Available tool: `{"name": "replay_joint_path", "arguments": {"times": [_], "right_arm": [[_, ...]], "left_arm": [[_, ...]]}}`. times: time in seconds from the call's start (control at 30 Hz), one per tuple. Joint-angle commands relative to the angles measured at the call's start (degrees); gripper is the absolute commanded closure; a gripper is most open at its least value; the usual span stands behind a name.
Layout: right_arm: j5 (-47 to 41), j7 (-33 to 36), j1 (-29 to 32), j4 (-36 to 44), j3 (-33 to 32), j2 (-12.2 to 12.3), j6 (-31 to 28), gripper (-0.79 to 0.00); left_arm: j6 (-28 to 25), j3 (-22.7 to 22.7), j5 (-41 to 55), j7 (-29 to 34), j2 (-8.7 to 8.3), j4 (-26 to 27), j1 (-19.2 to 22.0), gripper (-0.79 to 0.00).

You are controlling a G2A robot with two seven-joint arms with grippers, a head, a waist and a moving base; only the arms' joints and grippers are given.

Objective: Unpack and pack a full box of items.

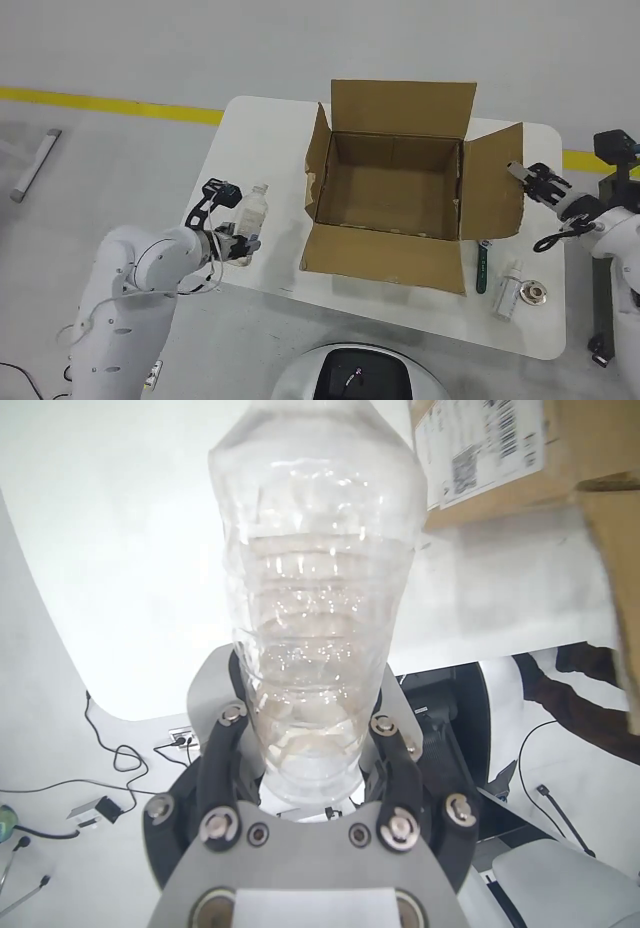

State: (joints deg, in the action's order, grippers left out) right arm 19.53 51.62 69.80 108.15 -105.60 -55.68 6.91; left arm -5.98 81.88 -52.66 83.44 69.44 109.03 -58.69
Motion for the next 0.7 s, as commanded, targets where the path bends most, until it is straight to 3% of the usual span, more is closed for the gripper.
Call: {"name": "replay_joint_path", "arguments": {"times": [0.0,0.13,0.2,0.27,0.67], "right_arm": [[-0.66,1.77,-1.07,-1.05,1.21,0.12,-0.18,-0.348],[0.00,3.27,-2.14,-2.04,3.32,0.34,0.03,-0.289],[-0.86,4.09,-2.13,-2.52,4.12,0.37,0.44,-0.185],[-1.33,4.47,-2.04,-2.96,4.65,0.42,0.75,0.000],[-8.68,-0.96,2.29,-2.97,6.87,-0.07,-0.72,0.000]], "left_arm": [[0.64,0.94,1.58,0.55,-0.17,2.66,0.54,0.000],[1.92,2.34,5.41,1.14,-0.41,6.70,3.01,0.000],[2.65,2.77,7.15,1.07,-0.51,8.05,4.40,0.000],[2.78,2.60,7.77,1.31,-0.65,9.34,5.83,0.000],[3.27,2.50,7.67,1.58,-0.78,10.20,6.93,0.000]]}}
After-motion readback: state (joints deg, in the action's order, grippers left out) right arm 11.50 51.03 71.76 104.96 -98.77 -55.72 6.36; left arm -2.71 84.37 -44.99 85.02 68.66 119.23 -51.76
